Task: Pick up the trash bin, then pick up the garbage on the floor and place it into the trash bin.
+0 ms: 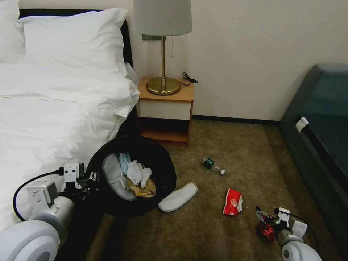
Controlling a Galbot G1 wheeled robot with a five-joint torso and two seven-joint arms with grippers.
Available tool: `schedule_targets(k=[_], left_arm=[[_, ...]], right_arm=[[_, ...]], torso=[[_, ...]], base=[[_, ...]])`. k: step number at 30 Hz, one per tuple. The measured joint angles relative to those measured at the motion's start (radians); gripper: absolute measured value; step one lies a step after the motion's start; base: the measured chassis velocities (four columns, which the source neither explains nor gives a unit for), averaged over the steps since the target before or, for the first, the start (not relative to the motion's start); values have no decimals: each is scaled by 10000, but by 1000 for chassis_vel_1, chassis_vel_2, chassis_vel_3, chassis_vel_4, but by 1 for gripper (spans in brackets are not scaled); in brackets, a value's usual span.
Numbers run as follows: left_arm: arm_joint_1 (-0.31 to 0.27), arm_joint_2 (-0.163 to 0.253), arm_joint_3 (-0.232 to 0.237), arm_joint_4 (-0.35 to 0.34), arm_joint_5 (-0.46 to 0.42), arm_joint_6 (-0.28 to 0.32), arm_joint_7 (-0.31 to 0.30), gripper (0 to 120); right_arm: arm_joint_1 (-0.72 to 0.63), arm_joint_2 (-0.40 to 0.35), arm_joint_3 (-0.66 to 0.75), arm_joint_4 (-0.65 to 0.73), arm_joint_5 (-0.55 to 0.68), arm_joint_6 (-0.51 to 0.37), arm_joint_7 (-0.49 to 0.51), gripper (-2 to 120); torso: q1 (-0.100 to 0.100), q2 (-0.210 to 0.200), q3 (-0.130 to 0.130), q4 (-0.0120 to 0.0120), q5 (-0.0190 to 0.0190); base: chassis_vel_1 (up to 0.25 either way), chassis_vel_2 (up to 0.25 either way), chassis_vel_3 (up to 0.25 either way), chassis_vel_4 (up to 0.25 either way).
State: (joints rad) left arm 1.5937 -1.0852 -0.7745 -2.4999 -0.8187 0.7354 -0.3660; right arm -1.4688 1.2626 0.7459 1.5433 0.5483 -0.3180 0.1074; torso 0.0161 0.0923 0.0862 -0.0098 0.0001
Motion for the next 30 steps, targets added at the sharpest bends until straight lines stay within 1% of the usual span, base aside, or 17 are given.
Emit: schedule_targets(k=[10,16,19,23,30], left_arm=[[22,39,-5,0,-3,0,5,2],[63,29,-2,0,29,0,3,2],[95,47,-9,0,32,0,-2,2],[190,49,-30,0,44,0,-8,2],[179,6,41,0,103,0,-8,2]], right_arm=[[439,-100,29,-857,-33,136,131,100],[788,51,-130,-1518,-64,151,113,100],[982,143,-153,-2052,-236,280,119,100],[1060,150,-122,-2406,-320,391,195,100],[1081,141,-15,-2575,-319,627,410,100]], torso=[[0,0,0,-1,-1],[0,0,0,0,0],[0,0,0,0,0],[0,0,-1,0,0],[0,0,-1,0,-2]], base=[[0,0,0,0],[0,0,0,0],[0,0,0,0],[0,0,0,0],[0,0,0,0]])
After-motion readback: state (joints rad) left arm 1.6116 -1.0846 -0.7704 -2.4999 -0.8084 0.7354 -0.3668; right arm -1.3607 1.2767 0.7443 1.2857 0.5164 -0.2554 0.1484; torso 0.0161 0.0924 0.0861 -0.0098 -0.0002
